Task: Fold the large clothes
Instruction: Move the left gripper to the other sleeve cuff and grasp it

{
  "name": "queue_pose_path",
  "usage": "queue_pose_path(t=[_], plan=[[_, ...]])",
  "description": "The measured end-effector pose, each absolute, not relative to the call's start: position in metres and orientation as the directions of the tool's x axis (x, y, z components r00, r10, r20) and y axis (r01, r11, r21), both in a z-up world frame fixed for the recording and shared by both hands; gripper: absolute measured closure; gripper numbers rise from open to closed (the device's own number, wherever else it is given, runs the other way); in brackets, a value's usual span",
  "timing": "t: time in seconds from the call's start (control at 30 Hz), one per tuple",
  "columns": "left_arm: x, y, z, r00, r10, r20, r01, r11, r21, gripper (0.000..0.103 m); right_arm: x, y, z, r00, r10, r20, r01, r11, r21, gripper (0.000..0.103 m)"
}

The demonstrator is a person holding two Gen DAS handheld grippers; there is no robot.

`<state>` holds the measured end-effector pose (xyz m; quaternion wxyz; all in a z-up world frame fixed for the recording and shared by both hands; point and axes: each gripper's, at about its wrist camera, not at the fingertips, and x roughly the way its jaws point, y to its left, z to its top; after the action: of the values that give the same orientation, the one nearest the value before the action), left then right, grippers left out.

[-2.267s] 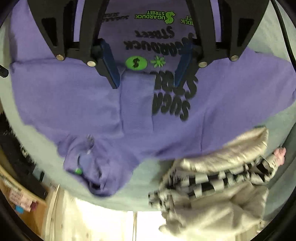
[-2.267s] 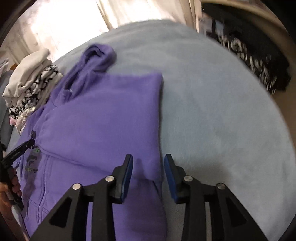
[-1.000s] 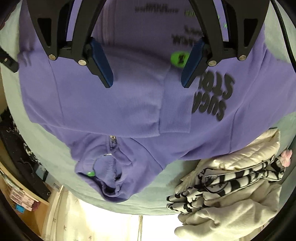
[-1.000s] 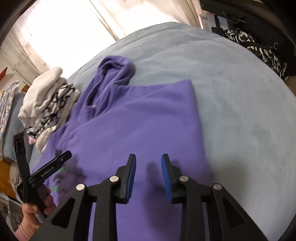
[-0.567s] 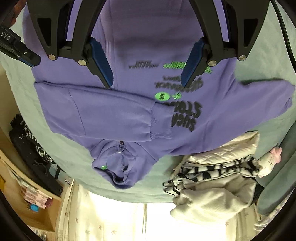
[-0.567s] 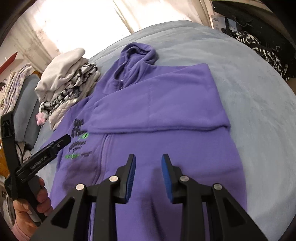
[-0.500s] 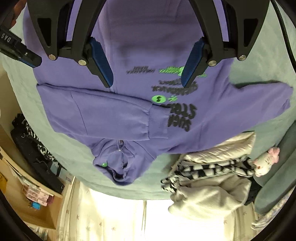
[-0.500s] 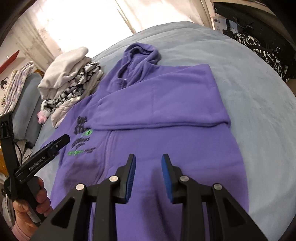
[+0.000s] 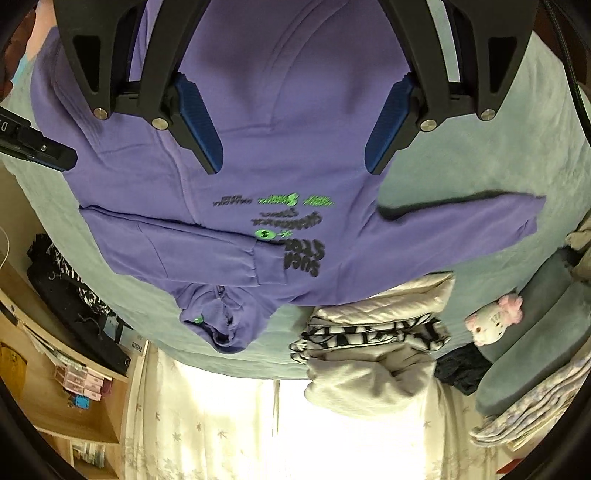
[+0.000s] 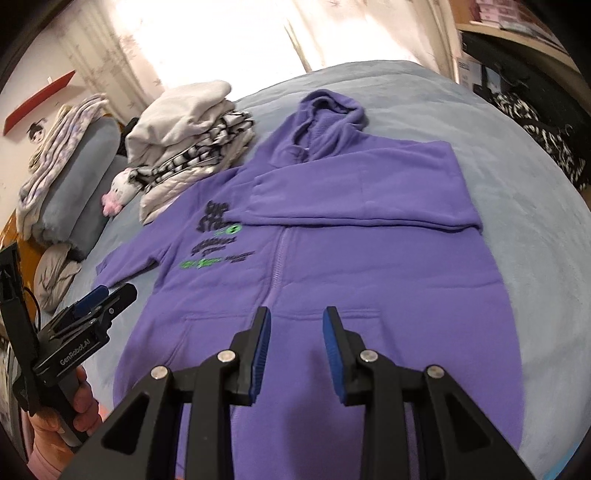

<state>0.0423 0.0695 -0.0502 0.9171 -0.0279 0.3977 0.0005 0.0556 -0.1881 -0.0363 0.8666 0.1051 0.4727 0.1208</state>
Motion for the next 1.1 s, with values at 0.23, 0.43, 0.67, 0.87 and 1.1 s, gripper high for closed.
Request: queue_pose_path(t=[0.23, 0.43, 0.67, 0.87, 1.1], plan=[[0.017, 0.115, -0.045, 0.703, 0.002, -0.711, -0.084, 0.993, -0.081, 0.021, 0.041, -0.144, -0.021, 0.565, 0.285, -0.774, -0.194, 0.958, 0.211, 0.056], [0.006, 0.162, -0.048, 0.714, 0.026, -0.700, -0.165, 0.977, -0.132, 0.020, 0.038, -0.098, -0.009, 0.604, 0.277, -0.748, -0.274, 0.953, 0.131, 0.056], [0.009, 0.207, -0.069, 0.682, 0.052, -0.730, -0.248, 0.955, -0.163, 0.020, 0.050, -0.047, -0.011, 0.601, 0.303, -0.739, -0.348, 0.932, 0.099, 0.056], [0.017, 0.238, -0.079, 0.672, 0.062, -0.738, -0.299, 0.935, -0.193, 0.020, 0.069, -0.009, -0.028, 0.556, 0.325, -0.765, -0.392, 0.914, 0.103, 0.056], [0.031, 0.268, -0.088, 0.667, 0.064, -0.742, -0.330, 0.918, -0.218, 0.020, 0.086, 0.032, -0.042, 0.519, 0.346, -0.782, -0.440, 0.892, 0.103, 0.056]])
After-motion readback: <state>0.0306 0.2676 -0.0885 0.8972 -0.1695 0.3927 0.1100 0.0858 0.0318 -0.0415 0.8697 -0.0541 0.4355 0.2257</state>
